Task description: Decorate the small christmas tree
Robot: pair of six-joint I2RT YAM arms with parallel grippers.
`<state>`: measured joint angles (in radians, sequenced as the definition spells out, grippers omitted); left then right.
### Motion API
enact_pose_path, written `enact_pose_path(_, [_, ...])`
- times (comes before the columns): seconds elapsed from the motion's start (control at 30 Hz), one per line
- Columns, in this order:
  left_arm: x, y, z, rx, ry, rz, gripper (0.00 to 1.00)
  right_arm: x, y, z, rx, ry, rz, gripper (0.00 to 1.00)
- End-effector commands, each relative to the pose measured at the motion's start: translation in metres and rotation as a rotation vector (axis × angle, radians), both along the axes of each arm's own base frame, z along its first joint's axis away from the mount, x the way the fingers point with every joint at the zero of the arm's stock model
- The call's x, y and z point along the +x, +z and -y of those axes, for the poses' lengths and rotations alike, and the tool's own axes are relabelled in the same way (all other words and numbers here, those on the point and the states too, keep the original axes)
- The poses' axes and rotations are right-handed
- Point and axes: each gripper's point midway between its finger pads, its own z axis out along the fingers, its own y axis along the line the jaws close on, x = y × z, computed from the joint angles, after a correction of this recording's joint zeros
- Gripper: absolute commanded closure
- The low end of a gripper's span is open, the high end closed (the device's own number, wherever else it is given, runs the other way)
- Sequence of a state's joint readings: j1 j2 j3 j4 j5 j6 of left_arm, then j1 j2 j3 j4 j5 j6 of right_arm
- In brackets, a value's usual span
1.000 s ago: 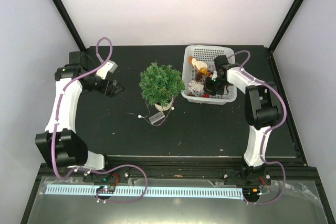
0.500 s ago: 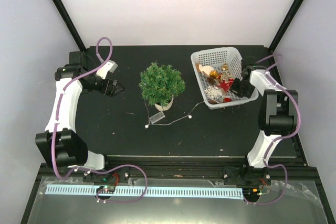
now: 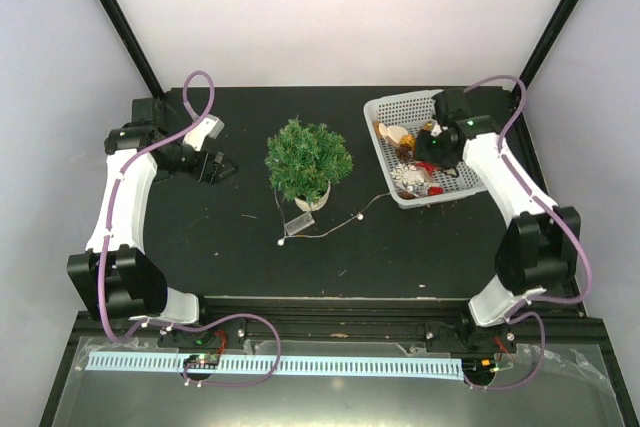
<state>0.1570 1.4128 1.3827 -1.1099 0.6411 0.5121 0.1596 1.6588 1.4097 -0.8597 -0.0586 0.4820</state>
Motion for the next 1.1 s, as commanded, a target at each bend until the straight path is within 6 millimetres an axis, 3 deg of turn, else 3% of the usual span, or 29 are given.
enact_pose_path(0.0, [0.0, 0.011, 0.003, -0.021, 0.004, 0.041, 0.17, -0.043, 0.038, -0.035, 0.075, 0.043, 0.026, 0.52])
enact_pose_path(0.2, [0.006, 0.008, 0.0, -0.029, 0.053, 0.051, 0.17, -0.104, 0.057, -0.072, 0.204, 0.051, 0.011, 0.43])
enact_pose_path(0.33, [0.009, 0.008, -0.001, -0.04, 0.078, 0.044, 0.17, -0.122, 0.049, -0.092, 0.26, 0.059, -0.028, 0.37])
enact_pose_path(0.57, [0.008, 0.016, -0.003, -0.037, 0.106, 0.068, 0.16, -0.127, 0.028, -0.109, 0.315, 0.031, -0.086, 0.35])
enact_pose_path(1.07, [-0.011, 0.024, -0.008, 0.013, 0.126, 0.119, 0.16, -0.109, -0.027, -0.127, 0.24, -0.05, -0.14, 0.34])
